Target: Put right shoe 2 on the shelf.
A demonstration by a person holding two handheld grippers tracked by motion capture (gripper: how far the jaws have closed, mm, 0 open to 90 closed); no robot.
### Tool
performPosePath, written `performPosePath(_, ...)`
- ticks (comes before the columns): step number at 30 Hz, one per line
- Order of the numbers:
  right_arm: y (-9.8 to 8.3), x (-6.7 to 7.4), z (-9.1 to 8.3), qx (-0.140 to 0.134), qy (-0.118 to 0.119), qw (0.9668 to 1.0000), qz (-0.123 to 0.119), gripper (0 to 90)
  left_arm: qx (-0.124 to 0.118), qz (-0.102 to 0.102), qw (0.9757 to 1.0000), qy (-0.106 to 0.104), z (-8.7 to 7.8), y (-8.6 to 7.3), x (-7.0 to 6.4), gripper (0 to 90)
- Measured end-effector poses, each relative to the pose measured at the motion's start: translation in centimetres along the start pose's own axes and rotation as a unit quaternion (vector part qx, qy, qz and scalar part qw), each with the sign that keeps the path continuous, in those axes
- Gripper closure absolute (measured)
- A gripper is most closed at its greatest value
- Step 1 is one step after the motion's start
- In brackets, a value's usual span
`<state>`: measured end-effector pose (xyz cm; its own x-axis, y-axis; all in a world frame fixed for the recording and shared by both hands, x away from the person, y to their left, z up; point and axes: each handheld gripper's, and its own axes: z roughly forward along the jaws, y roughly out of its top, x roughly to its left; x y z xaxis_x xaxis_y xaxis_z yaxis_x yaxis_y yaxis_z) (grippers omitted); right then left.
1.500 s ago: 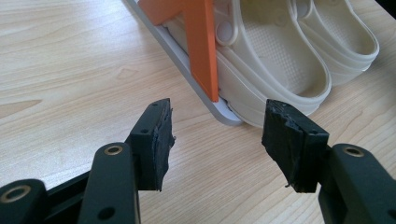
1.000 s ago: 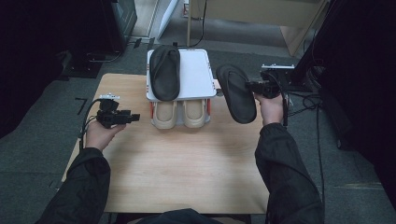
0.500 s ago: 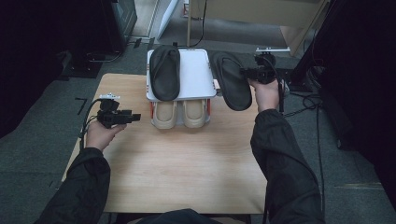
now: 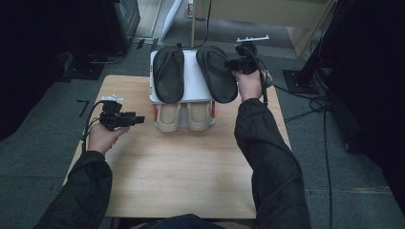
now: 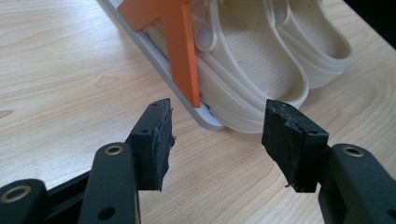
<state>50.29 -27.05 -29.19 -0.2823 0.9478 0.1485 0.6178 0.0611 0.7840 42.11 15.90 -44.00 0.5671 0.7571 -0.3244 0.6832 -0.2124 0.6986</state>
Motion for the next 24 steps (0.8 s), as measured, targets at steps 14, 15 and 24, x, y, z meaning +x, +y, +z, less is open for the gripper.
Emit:
performPosePath(14, 0.0, 3.0, 4.2, 0.015, 0.001, 0.9999, -0.003, 72.5, 0.001, -0.002, 1.0, -0.007, 0.2, 0.1, 0.3, 42.9)
performPosePath(15, -0.1, 3.1, 4.3, 0.016, 0.001, 0.9999, -0.004, 72.4, 0.0, -0.002, 1.0, -0.006, 0.2, 0.1, 0.3, 42.9)
performPosePath(24, -0.5, 2.7, 3.9, -0.005, 0.033, 0.9993, -0.02, 59.8, 0.005, 0.0, 1.0, -0.002, 0.3, 0.1, 0.4, 42.9)
